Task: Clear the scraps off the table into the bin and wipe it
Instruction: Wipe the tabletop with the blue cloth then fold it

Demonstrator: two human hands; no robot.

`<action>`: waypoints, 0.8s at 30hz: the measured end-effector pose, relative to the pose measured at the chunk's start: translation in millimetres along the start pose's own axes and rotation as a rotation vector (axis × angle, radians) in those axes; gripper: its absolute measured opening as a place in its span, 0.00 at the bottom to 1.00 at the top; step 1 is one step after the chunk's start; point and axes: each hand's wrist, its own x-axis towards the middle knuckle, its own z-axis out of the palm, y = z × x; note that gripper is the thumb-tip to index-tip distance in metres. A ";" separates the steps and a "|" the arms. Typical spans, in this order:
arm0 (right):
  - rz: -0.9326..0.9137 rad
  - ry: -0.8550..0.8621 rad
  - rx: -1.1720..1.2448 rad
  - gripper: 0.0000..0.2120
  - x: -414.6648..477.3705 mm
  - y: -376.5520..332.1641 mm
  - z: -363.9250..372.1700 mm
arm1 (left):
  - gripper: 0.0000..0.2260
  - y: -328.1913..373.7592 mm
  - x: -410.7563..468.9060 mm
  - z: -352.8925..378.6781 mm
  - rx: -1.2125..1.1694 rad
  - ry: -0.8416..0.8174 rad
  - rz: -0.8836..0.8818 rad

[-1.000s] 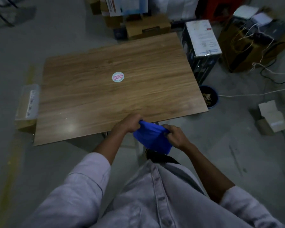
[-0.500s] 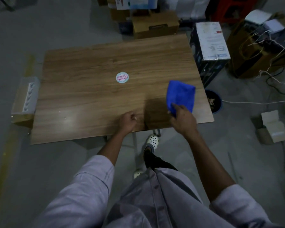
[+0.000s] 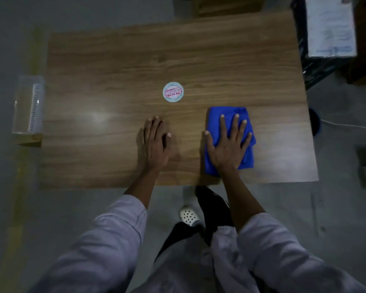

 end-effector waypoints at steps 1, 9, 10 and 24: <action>-0.056 0.008 0.005 0.34 3.9 -21.9 5.9 | 0.22 -7.0 2.2 0.1 -0.016 0.015 0.006; -0.526 -0.089 -0.025 0.32 -93.3 -51.0 28.0 | 0.21 -12.3 -2.5 -2.1 -0.213 0.101 -0.003; -0.505 -0.066 -0.023 0.32 -98.0 -31.7 24.6 | 0.21 -13.5 -1.3 -2.6 -0.209 0.108 0.014; -0.201 0.055 -0.023 0.30 5.2 -107.0 39.4 | 0.26 -8.8 -2.8 -1.0 -0.136 0.135 0.001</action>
